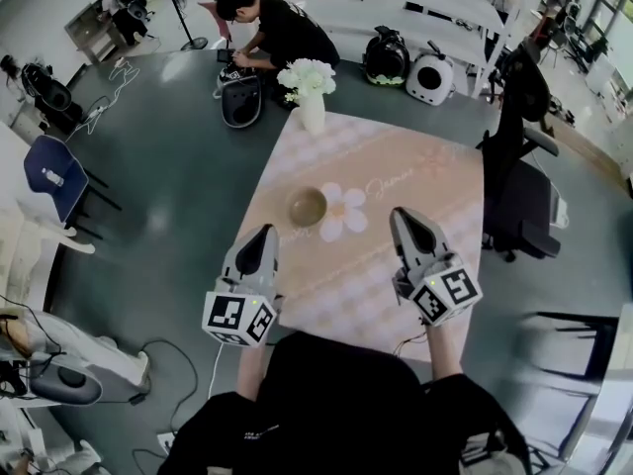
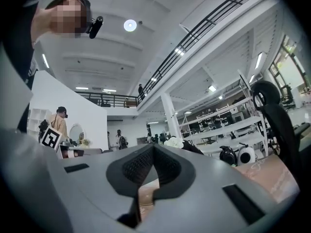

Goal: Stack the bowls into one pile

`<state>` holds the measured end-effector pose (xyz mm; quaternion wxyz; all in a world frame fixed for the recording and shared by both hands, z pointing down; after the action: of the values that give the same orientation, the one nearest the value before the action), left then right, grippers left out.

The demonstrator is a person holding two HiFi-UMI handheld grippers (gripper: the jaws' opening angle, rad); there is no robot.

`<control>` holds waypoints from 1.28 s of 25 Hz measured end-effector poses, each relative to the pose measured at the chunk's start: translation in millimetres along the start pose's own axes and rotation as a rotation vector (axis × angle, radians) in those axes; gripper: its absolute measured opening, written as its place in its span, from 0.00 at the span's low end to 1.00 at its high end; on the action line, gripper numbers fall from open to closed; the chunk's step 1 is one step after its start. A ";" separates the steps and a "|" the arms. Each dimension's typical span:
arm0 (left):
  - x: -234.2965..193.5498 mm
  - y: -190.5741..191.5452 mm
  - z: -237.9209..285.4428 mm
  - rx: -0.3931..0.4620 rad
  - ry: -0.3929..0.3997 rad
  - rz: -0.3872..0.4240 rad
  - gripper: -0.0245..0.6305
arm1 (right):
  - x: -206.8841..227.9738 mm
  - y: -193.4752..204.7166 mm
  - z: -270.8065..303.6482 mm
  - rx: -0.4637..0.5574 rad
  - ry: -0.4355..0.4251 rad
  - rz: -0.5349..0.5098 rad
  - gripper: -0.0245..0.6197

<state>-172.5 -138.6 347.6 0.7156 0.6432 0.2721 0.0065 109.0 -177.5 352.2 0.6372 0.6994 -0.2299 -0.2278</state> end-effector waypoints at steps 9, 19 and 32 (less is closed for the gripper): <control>-4.8 -11.9 -13.5 0.044 -0.024 0.027 0.03 | 8.6 -15.1 -13.3 0.050 0.042 -0.003 0.03; -2.3 -13.1 -17.6 0.047 -0.038 0.050 0.03 | 7.4 -16.7 -16.6 0.034 0.049 -0.018 0.03; 1.9 -15.9 -25.9 0.053 -0.039 0.045 0.03 | 10.6 -20.4 -23.3 0.043 0.073 -0.061 0.03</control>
<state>-186.6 -116.9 331.5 0.7033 0.6679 0.2434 0.0029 132.2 -164.0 333.5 0.6227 0.7275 -0.1898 -0.2166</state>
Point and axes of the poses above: the fingertips, and each gripper's own axes: z forward along the fingers, x to its right, y out of its underside, the point moved 6 cm from there along -z, backward along the fingers, and after that the axes turned 14 degrees about -z, right-handed, at the moved point
